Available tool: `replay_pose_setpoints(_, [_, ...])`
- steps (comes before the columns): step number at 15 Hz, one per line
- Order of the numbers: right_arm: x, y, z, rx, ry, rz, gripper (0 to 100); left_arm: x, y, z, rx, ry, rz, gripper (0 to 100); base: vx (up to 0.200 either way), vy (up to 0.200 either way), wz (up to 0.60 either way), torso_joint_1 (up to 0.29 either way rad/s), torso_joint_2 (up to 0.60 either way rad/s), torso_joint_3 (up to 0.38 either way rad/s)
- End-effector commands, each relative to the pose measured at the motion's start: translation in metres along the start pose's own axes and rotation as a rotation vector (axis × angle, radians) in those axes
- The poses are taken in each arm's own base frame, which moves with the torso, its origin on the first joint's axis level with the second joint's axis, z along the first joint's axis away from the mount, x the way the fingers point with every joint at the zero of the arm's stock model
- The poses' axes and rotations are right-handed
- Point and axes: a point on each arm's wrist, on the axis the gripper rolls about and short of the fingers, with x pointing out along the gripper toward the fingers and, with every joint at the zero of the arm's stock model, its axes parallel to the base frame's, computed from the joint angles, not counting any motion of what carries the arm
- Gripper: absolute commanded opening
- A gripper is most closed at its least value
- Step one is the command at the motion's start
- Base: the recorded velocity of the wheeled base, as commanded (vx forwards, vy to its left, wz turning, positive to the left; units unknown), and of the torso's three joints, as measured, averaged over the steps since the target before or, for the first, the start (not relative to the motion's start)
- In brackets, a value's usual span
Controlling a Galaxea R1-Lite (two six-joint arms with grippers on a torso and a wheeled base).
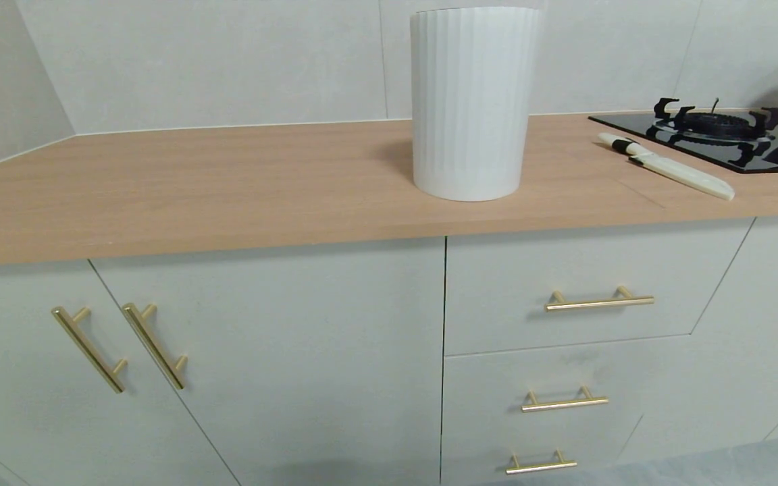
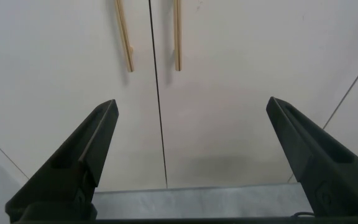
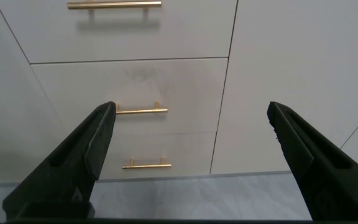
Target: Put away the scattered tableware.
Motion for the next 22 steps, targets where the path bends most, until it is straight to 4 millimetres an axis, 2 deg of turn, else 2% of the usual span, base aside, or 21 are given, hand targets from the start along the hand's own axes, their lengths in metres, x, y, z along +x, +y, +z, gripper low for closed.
replay_pose_setpoints(1, [0.0001, 0.0, 0.0, 0.0, 0.002, 0.001, 100, 0.0, 0.0, 0.0, -0.001, 0.0, 0.0, 100, 0.0, 0.0, 0.0, 0.0, 0.0, 0.0])
replay_pose_setpoints(4, [0.0001, 0.0, 0.0, 0.0, 0.002, 0.003, 100, 0.0, 0.0, 0.0, 0.0, 0.0, 0.0, 100, 0.0, 0.0, 0.0, 0.0, 0.0, 0.0])
replay_pose_setpoints(10, [0.0001, 0.0, 0.0, 0.0, 0.002, 0.001, 100, 0.0, 0.0, 0.0, 0.0, 0.0, 0.0, 100, 0.0, -0.2, 0.0, 0.002, 0.0, 0.002])
replay_pose_setpoints(18, [0.0001, 0.0, 0.0, 0.0, 0.002, 0.001, 100, 0.0, 0.0, 0.0, 0.0, 0.0, 0.0, 100, 0.0, 0.0, 0.0, 0.0, 0.0, 0.0])
replay_pose_setpoints(22, [0.0001, 0.0, 0.0, 0.0, 0.002, 0.001, 100, 0.0, 0.0, 0.0, -0.001, 0.0, 0.0, 100, 0.2, 0.0, 0.0, -0.004, 0.0, 0.004])
